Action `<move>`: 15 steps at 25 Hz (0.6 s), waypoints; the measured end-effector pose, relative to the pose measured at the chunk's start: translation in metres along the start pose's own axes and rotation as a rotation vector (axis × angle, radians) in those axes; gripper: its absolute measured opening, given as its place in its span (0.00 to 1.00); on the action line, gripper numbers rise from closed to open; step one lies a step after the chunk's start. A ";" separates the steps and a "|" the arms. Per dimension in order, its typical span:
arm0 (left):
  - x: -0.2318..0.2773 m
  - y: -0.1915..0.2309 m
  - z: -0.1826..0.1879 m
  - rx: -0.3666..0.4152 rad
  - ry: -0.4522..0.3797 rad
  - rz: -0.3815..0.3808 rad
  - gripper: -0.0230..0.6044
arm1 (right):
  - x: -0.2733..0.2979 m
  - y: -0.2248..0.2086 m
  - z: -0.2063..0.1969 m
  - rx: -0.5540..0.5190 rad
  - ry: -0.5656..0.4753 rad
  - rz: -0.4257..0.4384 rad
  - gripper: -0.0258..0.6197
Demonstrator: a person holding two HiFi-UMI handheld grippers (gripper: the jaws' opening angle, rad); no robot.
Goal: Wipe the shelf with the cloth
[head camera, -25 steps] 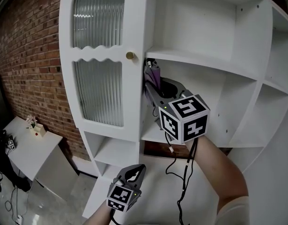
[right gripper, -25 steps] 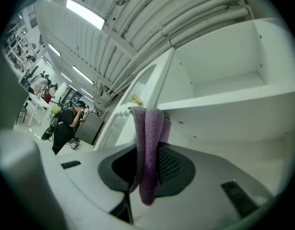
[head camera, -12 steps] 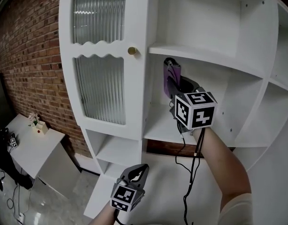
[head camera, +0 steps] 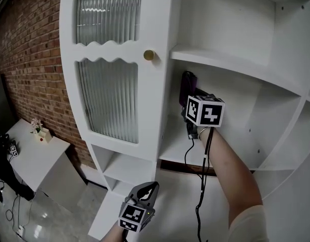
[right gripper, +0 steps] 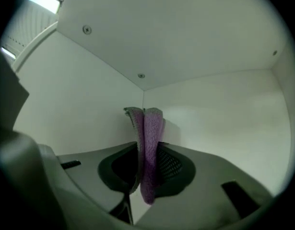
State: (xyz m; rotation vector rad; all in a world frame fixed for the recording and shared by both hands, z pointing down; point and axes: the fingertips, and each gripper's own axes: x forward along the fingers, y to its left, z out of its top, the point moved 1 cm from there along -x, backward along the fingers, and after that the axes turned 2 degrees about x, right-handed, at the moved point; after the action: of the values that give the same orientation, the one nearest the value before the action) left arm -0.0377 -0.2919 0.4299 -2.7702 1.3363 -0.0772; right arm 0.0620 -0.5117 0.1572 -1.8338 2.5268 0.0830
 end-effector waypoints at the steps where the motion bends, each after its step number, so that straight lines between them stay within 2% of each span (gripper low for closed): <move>1: 0.001 0.003 -0.002 -0.002 0.004 0.003 0.04 | 0.008 0.001 -0.001 0.005 0.002 0.005 0.16; 8: 0.008 0.017 -0.013 -0.020 0.029 0.012 0.04 | 0.029 0.028 -0.008 0.007 -0.007 0.119 0.16; 15: 0.002 0.009 -0.015 -0.003 0.045 0.004 0.04 | 0.004 0.043 0.003 0.021 -0.046 0.175 0.16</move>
State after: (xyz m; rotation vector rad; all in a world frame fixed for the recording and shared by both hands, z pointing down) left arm -0.0445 -0.2994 0.4440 -2.7848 1.3530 -0.1385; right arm 0.0203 -0.5018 0.1550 -1.5809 2.6399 0.0989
